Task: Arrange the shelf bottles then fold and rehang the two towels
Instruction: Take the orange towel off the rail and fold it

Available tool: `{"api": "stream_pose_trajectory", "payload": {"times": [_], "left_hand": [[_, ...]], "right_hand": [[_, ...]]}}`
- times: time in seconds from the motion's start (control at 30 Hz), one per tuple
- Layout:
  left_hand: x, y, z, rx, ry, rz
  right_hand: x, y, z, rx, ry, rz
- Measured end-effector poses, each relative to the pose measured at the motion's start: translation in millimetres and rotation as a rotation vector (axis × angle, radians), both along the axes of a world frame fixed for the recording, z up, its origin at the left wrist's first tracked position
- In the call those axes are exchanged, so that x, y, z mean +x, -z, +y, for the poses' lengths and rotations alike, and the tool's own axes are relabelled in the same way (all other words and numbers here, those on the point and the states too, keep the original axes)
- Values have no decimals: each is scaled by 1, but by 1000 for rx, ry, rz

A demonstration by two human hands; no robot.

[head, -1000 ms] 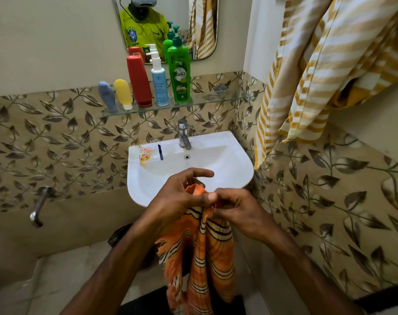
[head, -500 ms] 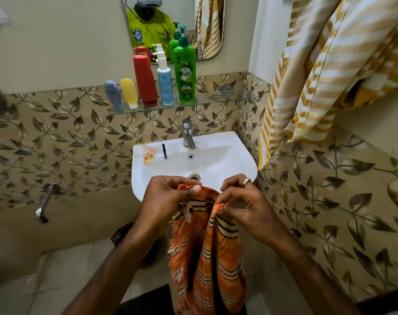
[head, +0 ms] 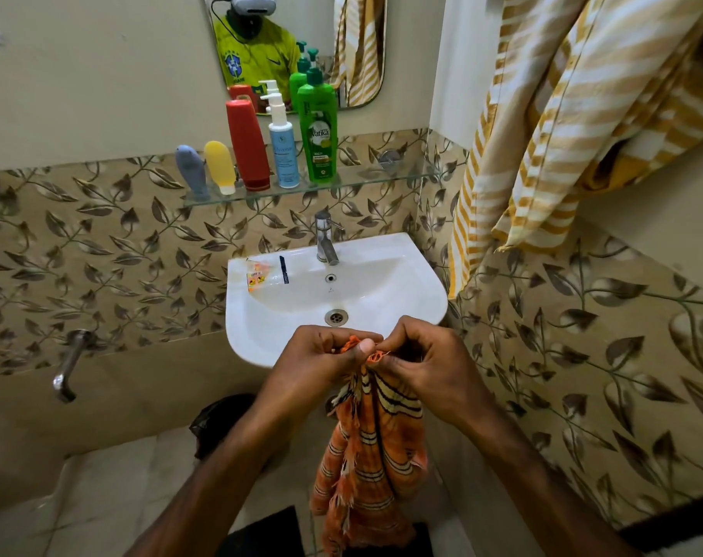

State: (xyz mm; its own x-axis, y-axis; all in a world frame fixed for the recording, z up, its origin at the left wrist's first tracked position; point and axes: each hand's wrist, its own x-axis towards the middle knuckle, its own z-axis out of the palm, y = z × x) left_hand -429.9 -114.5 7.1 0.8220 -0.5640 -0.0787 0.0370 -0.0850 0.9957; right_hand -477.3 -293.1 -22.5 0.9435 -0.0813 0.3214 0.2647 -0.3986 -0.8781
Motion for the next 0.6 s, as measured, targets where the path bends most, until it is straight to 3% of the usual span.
{"api": "stream_pose_trajectory", "payload": {"times": [0.27, 0.6], "left_hand": [[1, 0, 5, 92, -15, -121], [6, 3, 9, 114, -190, -131]], "right_hand": [[10, 4, 3, -129, 104, -31], [13, 11, -5, 73, -123, 184]]}}
